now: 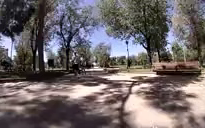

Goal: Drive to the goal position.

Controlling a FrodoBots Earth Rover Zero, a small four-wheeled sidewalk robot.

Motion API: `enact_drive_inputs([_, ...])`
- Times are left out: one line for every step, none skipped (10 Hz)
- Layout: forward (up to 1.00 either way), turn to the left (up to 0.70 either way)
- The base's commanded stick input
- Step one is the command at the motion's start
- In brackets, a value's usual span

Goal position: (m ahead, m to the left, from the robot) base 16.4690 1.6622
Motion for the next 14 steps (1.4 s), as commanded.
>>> enact_drive_inputs([0.7,0.01])
enact_drive_inputs([0.7,0.05])
enact_drive_inputs([0.7,0.2])
enact_drive_inputs([0.7,0.31])
enact_drive_inputs([0.7,0.32])
enact_drive_inputs([0.7,0.32])
enact_drive_inputs([0.7,0.26])
enact_drive_inputs([0.7,0.06])
enact_drive_inputs([0.7,0.01])
enact_drive_inputs([0.7,0.01])
enact_drive_inputs([0.7,0.01])
enact_drive_inputs([0.7,0.01])
enact_drive_inputs([0.7,0.01])
enact_drive_inputs([0.7,0.01])
